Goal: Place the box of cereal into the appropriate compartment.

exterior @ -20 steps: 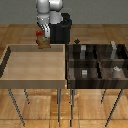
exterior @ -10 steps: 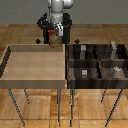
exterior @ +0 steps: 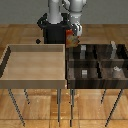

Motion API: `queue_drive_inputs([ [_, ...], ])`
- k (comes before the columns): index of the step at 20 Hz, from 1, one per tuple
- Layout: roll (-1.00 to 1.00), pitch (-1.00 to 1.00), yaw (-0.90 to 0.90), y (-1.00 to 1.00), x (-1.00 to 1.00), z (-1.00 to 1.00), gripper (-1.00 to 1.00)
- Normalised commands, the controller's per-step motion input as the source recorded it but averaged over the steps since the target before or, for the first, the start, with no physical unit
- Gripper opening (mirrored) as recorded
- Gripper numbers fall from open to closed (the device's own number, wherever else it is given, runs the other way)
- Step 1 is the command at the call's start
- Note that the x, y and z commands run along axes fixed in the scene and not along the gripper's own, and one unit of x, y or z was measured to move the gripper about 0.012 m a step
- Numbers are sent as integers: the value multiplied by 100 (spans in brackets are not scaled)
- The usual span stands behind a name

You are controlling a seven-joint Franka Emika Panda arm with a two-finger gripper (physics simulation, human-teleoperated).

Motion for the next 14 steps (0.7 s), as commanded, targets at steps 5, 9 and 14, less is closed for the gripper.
queue_drive_inputs([
  [5,0,0,0,100,0,0,-100],
  [9,0,0,0,100,0,0,-100],
  [14,0,0,0,100,0,0,-100],
])
